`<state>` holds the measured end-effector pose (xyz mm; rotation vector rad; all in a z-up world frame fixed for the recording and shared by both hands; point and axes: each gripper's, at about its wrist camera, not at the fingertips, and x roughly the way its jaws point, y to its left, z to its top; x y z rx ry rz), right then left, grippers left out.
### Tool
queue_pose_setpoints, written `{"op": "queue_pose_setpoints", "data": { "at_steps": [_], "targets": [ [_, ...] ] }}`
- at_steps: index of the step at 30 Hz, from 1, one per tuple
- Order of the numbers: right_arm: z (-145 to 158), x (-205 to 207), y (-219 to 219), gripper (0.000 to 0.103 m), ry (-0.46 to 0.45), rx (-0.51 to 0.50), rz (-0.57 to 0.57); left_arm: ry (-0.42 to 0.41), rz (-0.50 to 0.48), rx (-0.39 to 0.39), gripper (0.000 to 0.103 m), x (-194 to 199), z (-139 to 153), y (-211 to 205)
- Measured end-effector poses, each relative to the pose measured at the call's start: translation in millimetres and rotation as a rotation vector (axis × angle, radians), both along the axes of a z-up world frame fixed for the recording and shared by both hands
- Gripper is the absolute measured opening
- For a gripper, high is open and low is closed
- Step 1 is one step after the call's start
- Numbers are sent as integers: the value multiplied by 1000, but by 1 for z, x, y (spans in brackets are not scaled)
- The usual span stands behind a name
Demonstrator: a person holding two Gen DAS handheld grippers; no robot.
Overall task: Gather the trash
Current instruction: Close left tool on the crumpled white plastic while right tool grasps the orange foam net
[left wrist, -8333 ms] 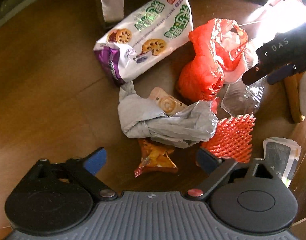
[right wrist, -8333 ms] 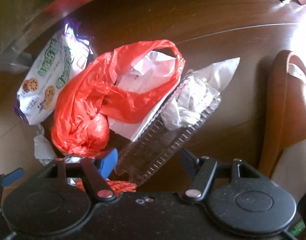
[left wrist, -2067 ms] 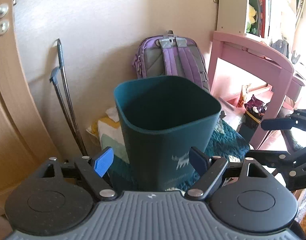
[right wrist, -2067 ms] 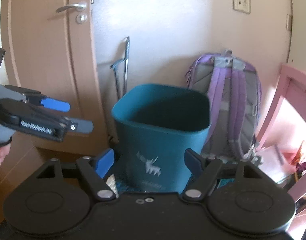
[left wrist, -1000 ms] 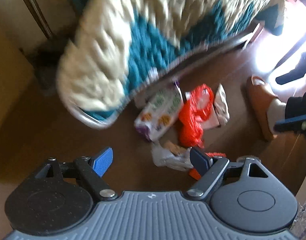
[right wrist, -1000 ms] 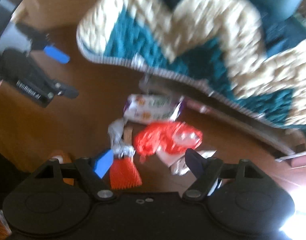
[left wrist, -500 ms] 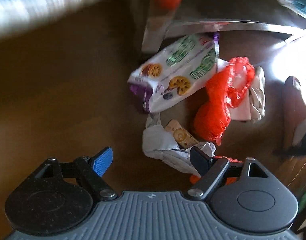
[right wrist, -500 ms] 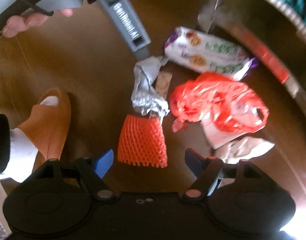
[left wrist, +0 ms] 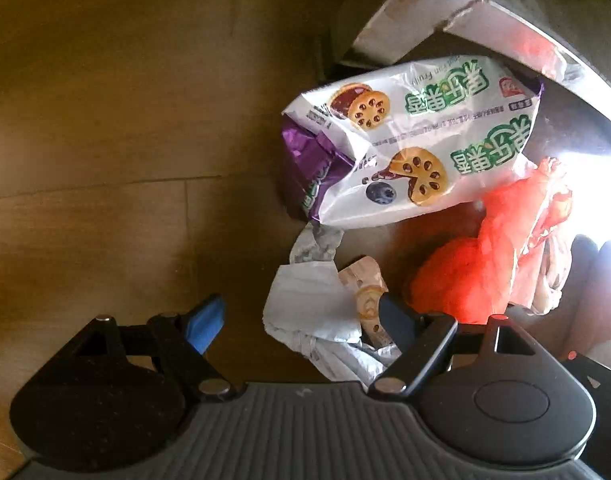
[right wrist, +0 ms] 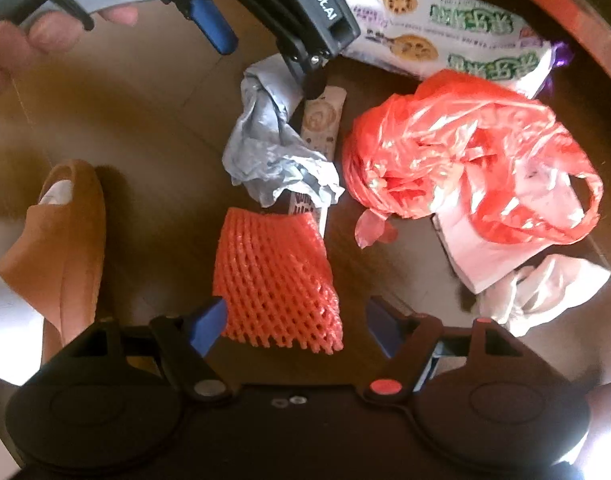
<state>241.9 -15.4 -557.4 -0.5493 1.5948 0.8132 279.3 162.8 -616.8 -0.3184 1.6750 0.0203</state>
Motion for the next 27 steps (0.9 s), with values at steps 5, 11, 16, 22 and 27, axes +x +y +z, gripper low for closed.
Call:
{"op": "queue_pose_setpoints", "data": {
  "at_steps": [5,11,16,22,27],
  "targets": [
    [-10,4,2,46,43,-9,-53,-5,-7,-5,53,-4,-4,-9],
    [-10,16,4,10,67,-10,-121,-23,-9,-12,49,-5,-3,-13],
    [6,14,1,6,38,9,-121,-33,6,-25,49,-9,8,-1],
    [36,9,0,6,21,9,-166,-28,-5,-22,49,-19,25,16],
    [73,5,1,6,-23,19,-150,-34,-3,-18,49,-27,56,34]
  ]
}}
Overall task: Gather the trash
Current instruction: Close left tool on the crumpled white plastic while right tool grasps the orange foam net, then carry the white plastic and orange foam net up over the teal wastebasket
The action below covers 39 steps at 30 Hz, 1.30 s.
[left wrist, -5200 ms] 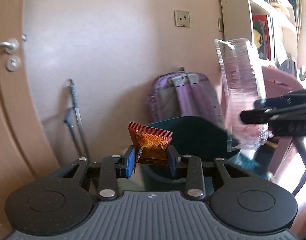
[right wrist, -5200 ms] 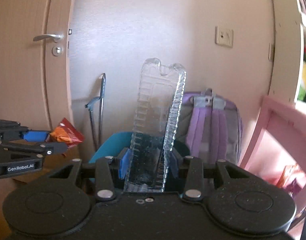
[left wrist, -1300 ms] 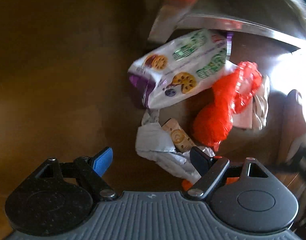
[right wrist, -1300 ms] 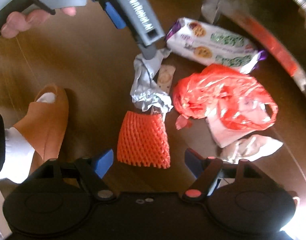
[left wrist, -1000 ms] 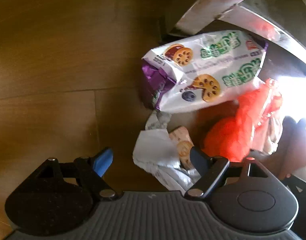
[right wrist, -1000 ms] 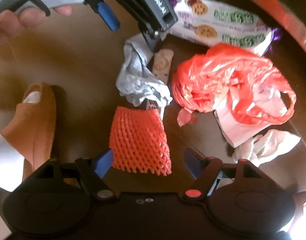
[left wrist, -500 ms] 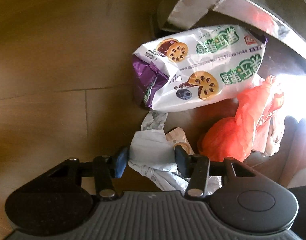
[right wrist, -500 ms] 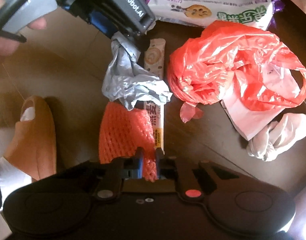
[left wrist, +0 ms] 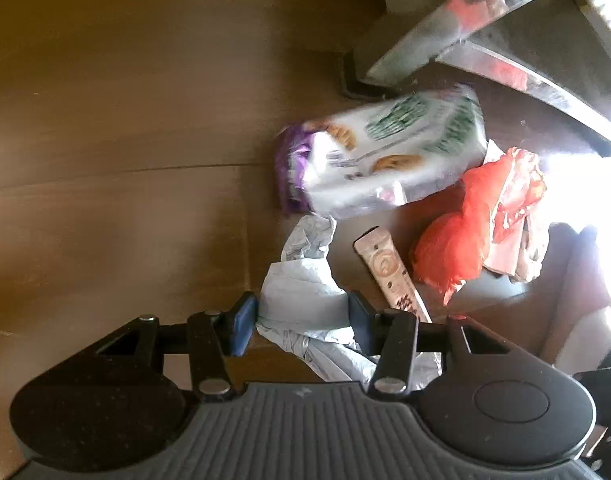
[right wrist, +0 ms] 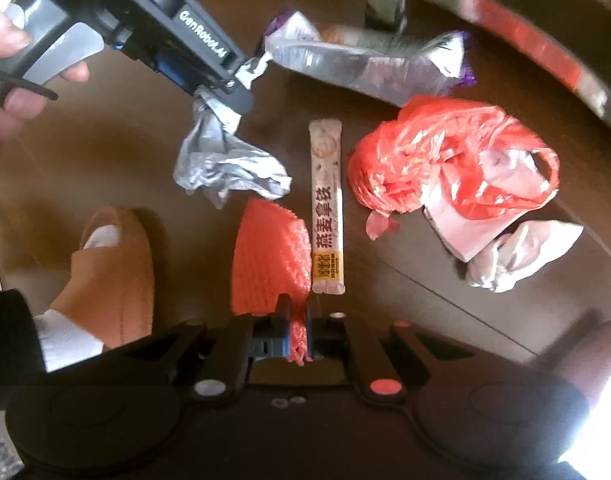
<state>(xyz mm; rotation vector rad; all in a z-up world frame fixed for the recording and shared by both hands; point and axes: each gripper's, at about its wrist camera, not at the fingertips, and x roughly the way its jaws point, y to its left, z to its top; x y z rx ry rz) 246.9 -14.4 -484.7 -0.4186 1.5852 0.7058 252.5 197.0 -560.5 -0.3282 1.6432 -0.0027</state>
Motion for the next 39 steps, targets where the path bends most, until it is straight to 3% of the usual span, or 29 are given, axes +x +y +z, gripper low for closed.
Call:
{"op": "queue_pose_setpoints", "data": {
  "at_steps": [10,19,26,39],
  "targets": [
    [82,1,-9,6,-159,24,-63,-93,-37,-8,49,-5,92,18],
    [196,-1,-22,5,-344,114,-153,-218,-17,74,49,-2,194,43],
    [281,-10,-27,5,-472,210,-172,-363,-9,146,49,-13,291,53],
    [435,-21,-63,5,-787,342,-232,-663,-52,183,49,-25,461,0]
  ]
}}
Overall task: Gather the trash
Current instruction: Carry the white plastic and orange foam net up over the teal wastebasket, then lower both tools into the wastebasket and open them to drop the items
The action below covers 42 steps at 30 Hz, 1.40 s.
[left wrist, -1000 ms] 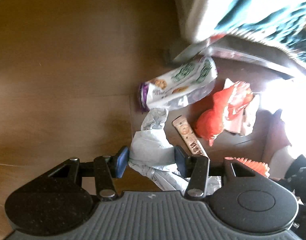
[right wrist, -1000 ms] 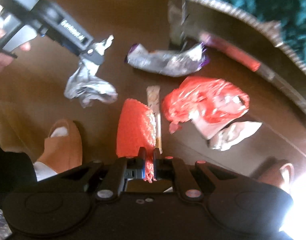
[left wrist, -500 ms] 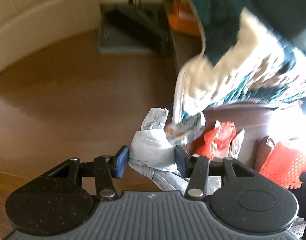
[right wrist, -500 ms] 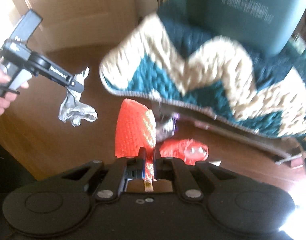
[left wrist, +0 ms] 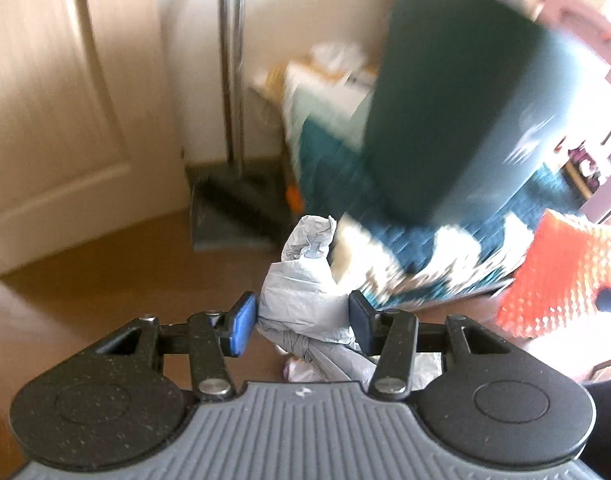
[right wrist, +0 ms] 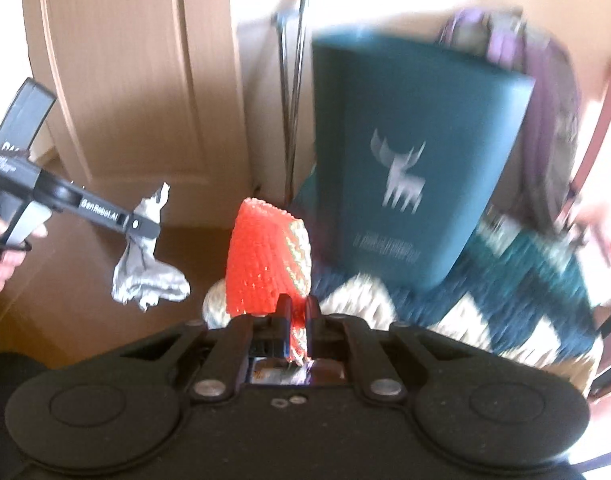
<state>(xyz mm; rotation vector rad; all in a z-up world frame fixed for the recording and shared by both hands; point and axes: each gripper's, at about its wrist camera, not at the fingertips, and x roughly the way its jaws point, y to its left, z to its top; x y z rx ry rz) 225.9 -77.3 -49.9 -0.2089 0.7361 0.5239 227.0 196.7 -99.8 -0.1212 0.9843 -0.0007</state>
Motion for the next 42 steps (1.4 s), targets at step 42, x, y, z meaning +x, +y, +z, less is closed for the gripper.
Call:
{"op": "queue_pose_setpoints", "data": {
  "at_steps": [42],
  "targets": [
    [107,156,-41,5,-221,-44,-231,-339,-112,126,49,186,158,-165]
  ]
}}
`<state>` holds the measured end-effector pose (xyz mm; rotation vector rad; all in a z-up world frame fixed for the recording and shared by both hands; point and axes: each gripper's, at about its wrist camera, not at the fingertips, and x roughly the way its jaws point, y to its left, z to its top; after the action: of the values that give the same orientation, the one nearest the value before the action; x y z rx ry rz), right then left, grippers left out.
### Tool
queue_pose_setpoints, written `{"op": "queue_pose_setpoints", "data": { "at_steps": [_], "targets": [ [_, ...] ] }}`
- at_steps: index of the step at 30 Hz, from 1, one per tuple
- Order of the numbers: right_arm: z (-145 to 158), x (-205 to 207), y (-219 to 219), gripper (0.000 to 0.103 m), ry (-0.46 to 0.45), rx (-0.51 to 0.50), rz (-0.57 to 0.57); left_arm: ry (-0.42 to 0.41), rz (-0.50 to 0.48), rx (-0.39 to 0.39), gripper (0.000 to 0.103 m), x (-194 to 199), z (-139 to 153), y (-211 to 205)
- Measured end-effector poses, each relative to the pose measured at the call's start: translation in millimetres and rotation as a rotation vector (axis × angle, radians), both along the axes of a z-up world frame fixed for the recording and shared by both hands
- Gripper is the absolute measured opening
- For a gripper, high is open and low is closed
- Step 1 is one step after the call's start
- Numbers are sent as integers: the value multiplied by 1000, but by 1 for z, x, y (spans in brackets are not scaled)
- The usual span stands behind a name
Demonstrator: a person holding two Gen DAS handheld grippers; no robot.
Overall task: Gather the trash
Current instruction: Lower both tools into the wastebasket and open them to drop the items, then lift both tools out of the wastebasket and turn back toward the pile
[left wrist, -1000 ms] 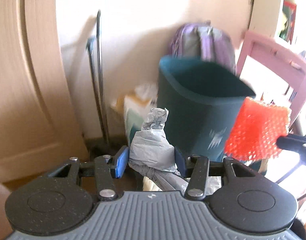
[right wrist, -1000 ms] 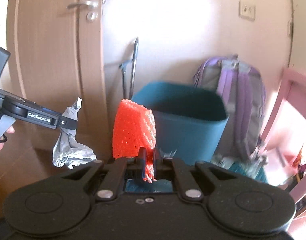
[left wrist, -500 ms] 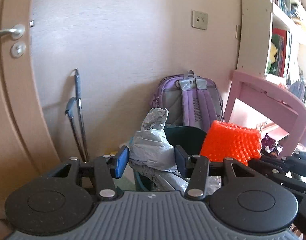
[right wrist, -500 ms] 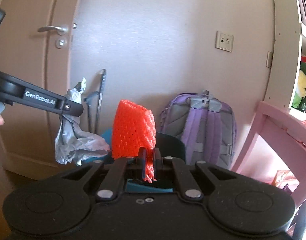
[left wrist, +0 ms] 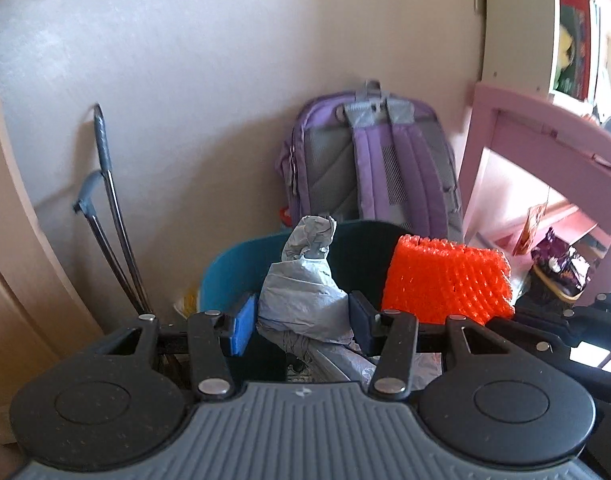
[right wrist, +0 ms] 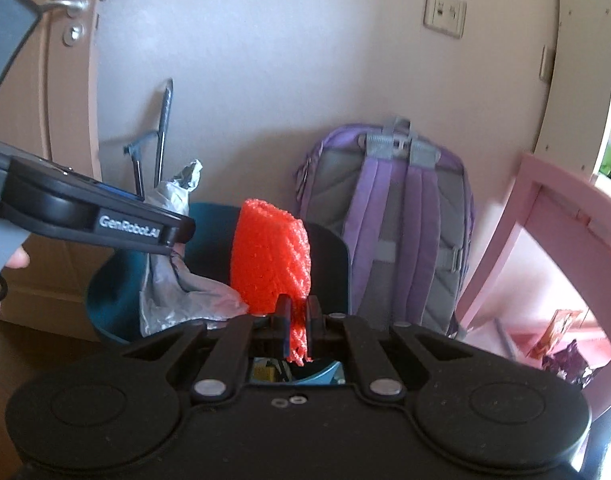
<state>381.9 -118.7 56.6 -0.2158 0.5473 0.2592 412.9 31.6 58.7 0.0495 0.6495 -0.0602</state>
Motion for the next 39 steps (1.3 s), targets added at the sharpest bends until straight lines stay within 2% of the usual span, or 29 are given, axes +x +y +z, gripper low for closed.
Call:
{"op": "queue_pose_setpoints", "data": {
  "at_steps": [11,15,19,21,22,23,29,39],
  "targets": [
    [-17,20,8,6,69,-41,46,121,-27,101,50,37,-35,-21],
    [-20,25,7,8,99,-39,64,149,-35,111,51,42,-46,-25],
    [-24,26,8,15,106,-48,80,181,-30,101,51,46,-52,-25],
    [-25,24,8,18,104,-52,81,195,-27,98,65,47,-53,-24],
    [-25,24,7,20,108,-49,83,196,-24,99,68,47,-54,-24],
    [-24,24,7,23,108,-46,82,193,-23,97,71,46,-53,-24],
    [-18,16,1,36,91,-23,76,182,-27,84,71,38,-45,-22],
    [1,-13,-7,41,78,17,76,140,-28,59,71,-1,-13,-15]
  ]
}}
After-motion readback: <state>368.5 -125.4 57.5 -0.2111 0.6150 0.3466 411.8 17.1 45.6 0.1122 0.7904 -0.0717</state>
